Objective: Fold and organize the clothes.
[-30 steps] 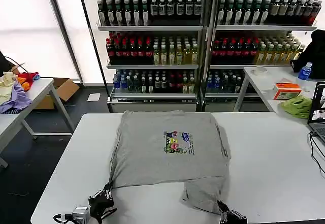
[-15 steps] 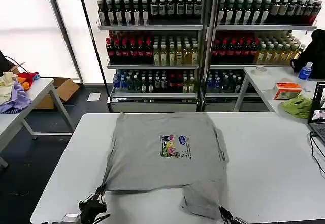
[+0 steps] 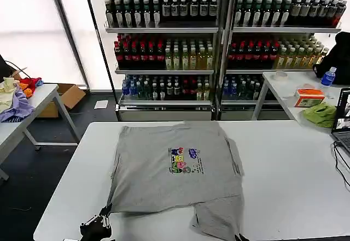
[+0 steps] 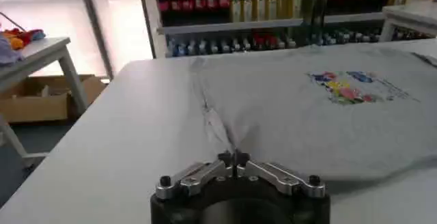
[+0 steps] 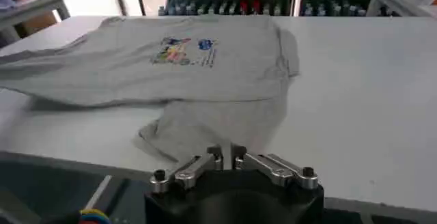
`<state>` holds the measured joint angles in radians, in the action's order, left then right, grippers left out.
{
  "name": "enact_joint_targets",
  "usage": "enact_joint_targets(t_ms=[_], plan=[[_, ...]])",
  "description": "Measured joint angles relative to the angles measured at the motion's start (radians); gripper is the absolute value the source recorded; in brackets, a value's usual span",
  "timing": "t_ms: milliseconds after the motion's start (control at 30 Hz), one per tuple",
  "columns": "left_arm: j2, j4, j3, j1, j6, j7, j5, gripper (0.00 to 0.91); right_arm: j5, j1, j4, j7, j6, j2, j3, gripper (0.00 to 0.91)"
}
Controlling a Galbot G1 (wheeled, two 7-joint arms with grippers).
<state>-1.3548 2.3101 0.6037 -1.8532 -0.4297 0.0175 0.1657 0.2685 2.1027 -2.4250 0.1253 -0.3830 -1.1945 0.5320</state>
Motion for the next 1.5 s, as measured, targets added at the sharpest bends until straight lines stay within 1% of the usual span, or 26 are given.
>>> enact_joint_targets(t_ms=[67, 100, 133, 167, 233, 267, 467, 600, 967, 1200, 1500], plan=[[0.002, 0.0, 0.001, 0.001, 0.0, -0.001, 0.002, 0.01, -0.003, -0.026, 0.017, 0.015, -0.019, -0.003, -0.012, 0.907], [0.002, 0.0, 0.003, 0.001, 0.0, -0.001, 0.003, 0.01, -0.005, -0.04, 0.026, 0.023, -0.029, -0.005, -0.02, 0.887], [0.002, 0.001, 0.005, 0.001, -0.001, -0.001, 0.005, 0.01, -0.007, -0.052, 0.034, 0.028, -0.038, -0.006, -0.028, 0.887], [0.002, 0.001, 0.006, 0.001, 0.0, -0.002, 0.005, 0.01, -0.008, -0.063, 0.043, 0.031, -0.045, -0.006, -0.036, 0.514], [0.002, 0.001, 0.009, 0.002, -0.001, -0.003, 0.007, 0.01, -0.01, -0.085, 0.06, 0.038, -0.055, -0.008, -0.055, 0.06], [0.002, 0.002, 0.011, 0.002, 0.0, -0.003, 0.007, 0.01, -0.011, -0.094, 0.067, 0.04, -0.059, -0.01, -0.065, 0.0], [-0.004, 0.003, 0.011, 0.008, -0.001, -0.004, 0.009, 0.01, -0.016, -0.141, 0.104, 0.05, -0.067, -0.008, -0.122, 0.0], [-0.009, 0.006, 0.009, 0.008, 0.001, -0.006, 0.01, 0.01, -0.014, -0.159, 0.121, 0.05, -0.064, -0.012, -0.141, 0.0], [-0.018, 0.01, 0.013, 0.003, 0.011, -0.008, 0.015, 0.01, 0.038, -0.157, 0.117, 0.038, -0.038, -0.003, -0.145, 0.0], [-0.017, 0.017, 0.018, -0.007, 0.017, -0.005, 0.022, 0.01, 0.051, -0.111, 0.072, 0.024, -0.024, 0.005, -0.119, 0.0], [-0.024, 0.052, 0.042, -0.053, 0.006, -0.012, 0.023, 0.01, 0.031, 0.036, -0.035, 0.002, 0.024, 0.005, -0.072, 0.0]])
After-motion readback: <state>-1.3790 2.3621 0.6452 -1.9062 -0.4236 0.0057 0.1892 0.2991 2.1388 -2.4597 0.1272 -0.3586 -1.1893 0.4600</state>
